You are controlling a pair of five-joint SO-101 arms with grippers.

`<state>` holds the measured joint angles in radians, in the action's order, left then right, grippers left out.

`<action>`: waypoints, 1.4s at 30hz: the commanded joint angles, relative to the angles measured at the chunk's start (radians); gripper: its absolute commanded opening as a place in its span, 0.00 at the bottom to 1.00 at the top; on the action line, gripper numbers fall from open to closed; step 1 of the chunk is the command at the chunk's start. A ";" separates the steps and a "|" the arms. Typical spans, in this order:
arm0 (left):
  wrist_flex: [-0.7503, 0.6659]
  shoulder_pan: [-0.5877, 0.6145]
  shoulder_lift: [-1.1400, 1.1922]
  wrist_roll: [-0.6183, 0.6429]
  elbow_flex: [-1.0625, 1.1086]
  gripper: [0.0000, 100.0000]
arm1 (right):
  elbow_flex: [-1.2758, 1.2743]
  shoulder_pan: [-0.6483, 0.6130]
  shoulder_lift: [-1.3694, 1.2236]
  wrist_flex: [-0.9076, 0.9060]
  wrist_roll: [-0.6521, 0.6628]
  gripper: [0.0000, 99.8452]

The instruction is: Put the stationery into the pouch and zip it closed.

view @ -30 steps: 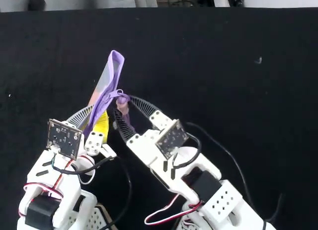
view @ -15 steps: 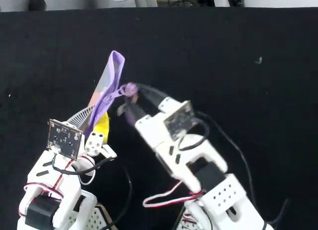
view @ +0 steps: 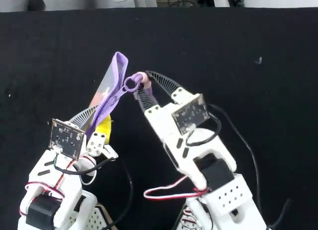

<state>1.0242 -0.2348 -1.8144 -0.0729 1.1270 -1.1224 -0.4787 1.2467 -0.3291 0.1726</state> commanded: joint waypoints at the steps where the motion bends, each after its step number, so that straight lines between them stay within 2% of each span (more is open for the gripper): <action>1: 0.003 -0.005 -0.012 0.014 -0.018 0.03 | 0.073 0.114 -0.111 0.110 0.021 0.01; 6: 0.003 -0.005 -0.012 0.014 -0.018 0.03 | 0.093 0.155 -0.277 0.224 0.025 0.01; 15: 0.014 0.001 -0.012 0.014 -0.018 0.03 | 0.314 0.198 -0.521 0.238 0.021 0.01; 26: 0.017 -0.007 -0.014 0.014 -0.044 0.03 | 0.426 0.267 -0.883 0.405 0.023 0.01; 42: 0.018 -0.007 -0.014 0.015 -0.076 0.03 | 0.607 0.413 -1.190 0.413 0.021 0.01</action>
<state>1.0257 -0.2363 -1.8113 -0.0744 1.1239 -0.6206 -0.2501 0.1343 0.0499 0.1880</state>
